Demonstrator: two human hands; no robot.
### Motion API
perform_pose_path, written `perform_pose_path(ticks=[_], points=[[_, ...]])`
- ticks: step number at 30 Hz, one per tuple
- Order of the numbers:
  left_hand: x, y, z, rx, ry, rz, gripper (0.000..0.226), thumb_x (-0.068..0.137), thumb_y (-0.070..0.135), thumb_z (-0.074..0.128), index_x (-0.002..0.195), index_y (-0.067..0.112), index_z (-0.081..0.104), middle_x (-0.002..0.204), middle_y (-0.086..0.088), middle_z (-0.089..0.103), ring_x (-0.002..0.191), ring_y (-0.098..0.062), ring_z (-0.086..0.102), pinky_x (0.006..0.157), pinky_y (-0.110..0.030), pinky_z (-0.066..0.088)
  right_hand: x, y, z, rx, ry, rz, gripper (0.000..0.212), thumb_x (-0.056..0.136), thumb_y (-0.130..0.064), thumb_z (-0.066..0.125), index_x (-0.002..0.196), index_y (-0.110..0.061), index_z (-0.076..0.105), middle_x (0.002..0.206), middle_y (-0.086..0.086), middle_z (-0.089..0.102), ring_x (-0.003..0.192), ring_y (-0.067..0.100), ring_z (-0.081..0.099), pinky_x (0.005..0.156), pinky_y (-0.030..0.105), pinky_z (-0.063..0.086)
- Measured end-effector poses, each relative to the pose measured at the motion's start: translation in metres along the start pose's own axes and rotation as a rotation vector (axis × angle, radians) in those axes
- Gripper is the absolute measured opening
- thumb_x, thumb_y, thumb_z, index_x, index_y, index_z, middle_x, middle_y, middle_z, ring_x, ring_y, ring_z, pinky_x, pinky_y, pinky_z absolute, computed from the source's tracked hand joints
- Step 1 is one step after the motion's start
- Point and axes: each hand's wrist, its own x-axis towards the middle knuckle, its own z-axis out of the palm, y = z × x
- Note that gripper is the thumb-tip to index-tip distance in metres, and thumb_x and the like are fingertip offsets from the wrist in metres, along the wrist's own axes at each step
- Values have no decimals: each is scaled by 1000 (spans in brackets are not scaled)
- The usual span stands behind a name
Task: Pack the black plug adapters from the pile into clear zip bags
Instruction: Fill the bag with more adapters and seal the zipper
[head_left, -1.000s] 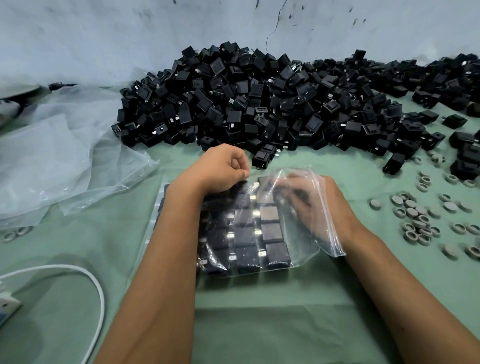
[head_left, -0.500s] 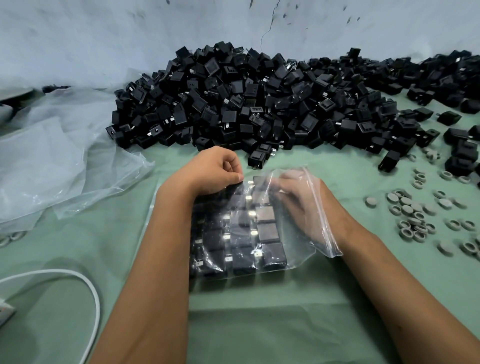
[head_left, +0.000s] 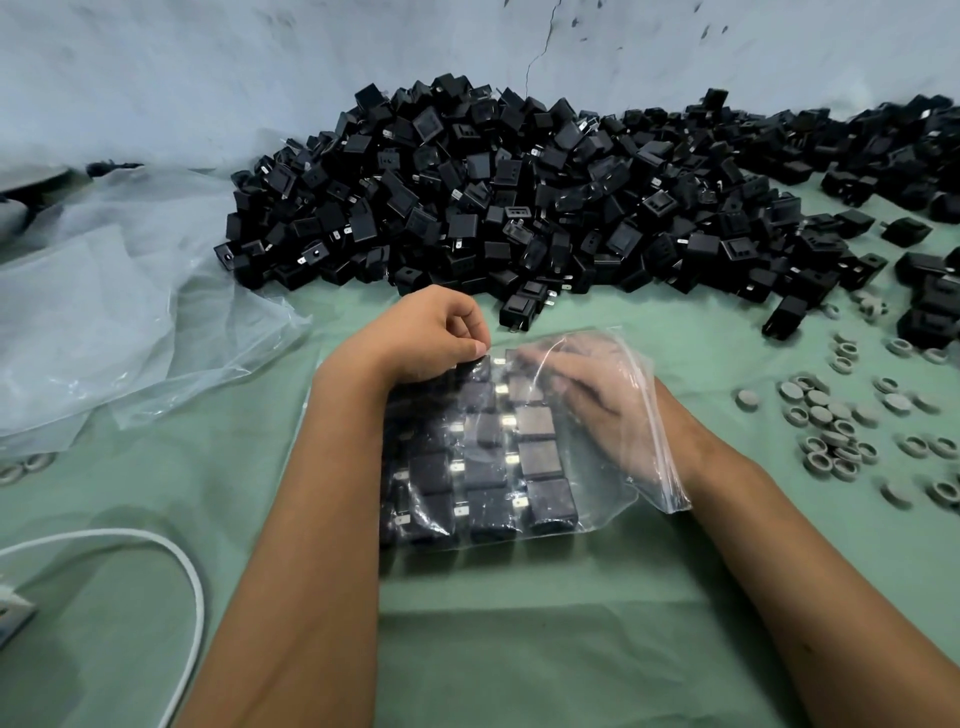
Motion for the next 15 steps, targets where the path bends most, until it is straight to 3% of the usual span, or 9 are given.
perform_pose_path(ticks=[3,5,8,11,15], points=[[-2,-3,-2,-16,-3,-8,17,91,20,74,77,30,74,66,13,67,58,2,59,64,-25,46,1,2,0,18,-53,37,36,109,-23,45,141,-34,59,116,-16,61,115,-2,54,98,5,38],[-3,-5,-4,-19,-7,-11,16,90,22,75,77,32,74,72,9,72,64,-3,64,67,-28,50,1,4,2,-3,-72,34,34,109,-21,47,139,-33,59,114,-11,62,112,5,56,98,9,39],[-5,-8,-9,-17,5,-31,15,90,25,76,77,32,74,77,8,75,72,-9,68,70,-29,50,1,5,7,-24,-13,-5,30,109,-17,49,130,-32,63,108,-12,63,107,6,60,99,16,45],[-9,-17,-18,-25,27,-63,17,92,22,75,78,32,74,78,11,75,78,-10,69,72,-29,49,-1,9,10,-32,110,-23,21,108,-21,49,113,-31,67,105,-18,64,106,-5,59,96,12,47],[-17,-31,-32,-45,49,-92,15,93,12,73,85,25,75,76,7,76,72,-10,67,72,-30,52,1,9,10,-15,90,-19,32,107,-17,53,136,-26,64,116,-9,69,109,2,62,98,15,48]])
